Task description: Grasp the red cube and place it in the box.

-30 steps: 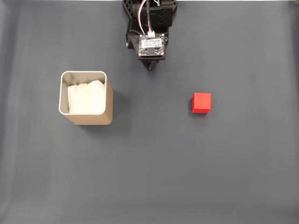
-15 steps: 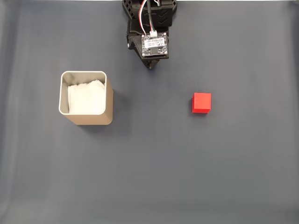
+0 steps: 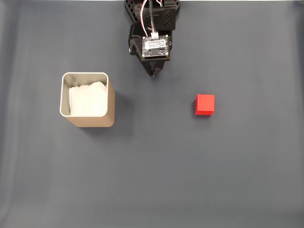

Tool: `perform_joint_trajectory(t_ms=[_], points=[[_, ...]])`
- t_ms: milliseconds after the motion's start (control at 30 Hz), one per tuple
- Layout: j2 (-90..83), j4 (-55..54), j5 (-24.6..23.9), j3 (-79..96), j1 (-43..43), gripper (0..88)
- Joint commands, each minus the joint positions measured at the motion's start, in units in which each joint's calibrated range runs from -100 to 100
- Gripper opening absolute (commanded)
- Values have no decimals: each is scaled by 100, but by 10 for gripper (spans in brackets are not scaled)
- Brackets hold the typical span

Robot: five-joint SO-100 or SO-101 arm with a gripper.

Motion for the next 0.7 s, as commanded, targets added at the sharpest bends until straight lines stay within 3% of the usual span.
perform_joint_trajectory(t_ms=[0, 667], points=[[-53, -131, -20, -255, -30, 2], [33, 386, -151, -2033, -484, 11]])
